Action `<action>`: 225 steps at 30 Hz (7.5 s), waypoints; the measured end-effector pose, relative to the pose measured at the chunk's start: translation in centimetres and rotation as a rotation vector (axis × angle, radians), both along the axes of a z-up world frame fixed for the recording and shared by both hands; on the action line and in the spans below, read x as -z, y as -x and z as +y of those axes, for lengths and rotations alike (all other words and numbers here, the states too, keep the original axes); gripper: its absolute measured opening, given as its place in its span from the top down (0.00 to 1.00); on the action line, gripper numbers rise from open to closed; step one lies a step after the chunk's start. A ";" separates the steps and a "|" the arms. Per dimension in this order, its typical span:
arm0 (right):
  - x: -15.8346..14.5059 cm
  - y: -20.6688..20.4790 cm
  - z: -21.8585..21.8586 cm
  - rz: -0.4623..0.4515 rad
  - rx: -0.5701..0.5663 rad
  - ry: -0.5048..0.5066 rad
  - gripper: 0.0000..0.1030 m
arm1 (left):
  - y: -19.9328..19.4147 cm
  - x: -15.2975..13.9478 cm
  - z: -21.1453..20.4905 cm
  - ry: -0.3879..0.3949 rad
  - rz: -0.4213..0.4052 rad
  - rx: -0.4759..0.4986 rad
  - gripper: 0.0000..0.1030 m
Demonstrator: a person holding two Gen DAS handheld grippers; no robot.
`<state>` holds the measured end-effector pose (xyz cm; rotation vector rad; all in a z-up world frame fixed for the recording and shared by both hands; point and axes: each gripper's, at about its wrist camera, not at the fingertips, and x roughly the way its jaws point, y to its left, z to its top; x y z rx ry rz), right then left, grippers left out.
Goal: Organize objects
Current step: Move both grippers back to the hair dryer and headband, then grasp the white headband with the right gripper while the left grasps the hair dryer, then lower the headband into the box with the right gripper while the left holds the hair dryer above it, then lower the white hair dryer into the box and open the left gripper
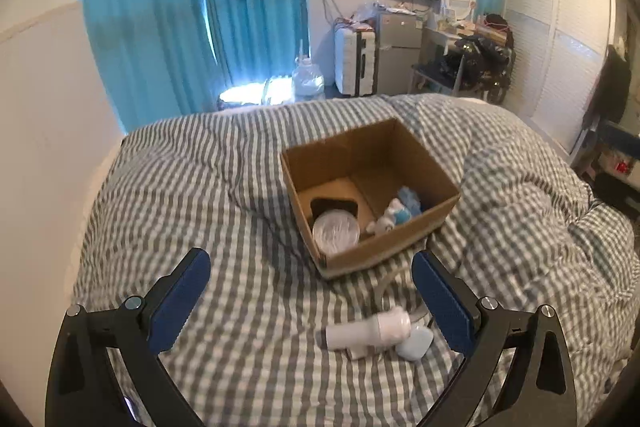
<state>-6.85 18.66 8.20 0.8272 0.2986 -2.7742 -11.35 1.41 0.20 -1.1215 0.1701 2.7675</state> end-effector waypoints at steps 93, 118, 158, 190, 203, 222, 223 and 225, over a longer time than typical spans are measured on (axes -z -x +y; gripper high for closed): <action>13.5 1.2 1.1 -0.202 0.179 0.052 0.90 | -0.8 7.7 2.8 -0.093 -0.109 0.008 0.01; 5.1 15.5 -1.3 -0.041 0.114 0.013 0.90 | 13.0 1.6 3.5 -0.057 0.041 0.024 0.01; 11.1 22.1 -0.8 -0.171 0.079 0.003 0.35 | 17.4 9.1 4.6 -0.098 -0.183 0.075 0.00; 12.8 11.9 1.3 -0.150 0.014 0.165 0.15 | 16.7 6.7 4.7 -0.219 -0.267 0.019 0.00; 16.8 17.2 -1.4 -0.125 0.023 0.204 0.15 | 19.0 9.9 4.9 -0.273 -0.336 0.063 0.00; 15.1 14.0 -0.9 -0.105 0.032 0.157 0.15 | 14.9 4.5 2.9 -0.244 -0.207 0.044 0.00; 14.7 13.4 -1.0 -0.103 0.025 0.146 0.15 | 14.4 4.0 2.7 -0.218 -0.192 0.042 0.00; 13.8 11.8 -0.8 -0.099 0.018 0.118 0.15 | 12.9 3.2 2.1 -0.168 -0.153 0.033 0.00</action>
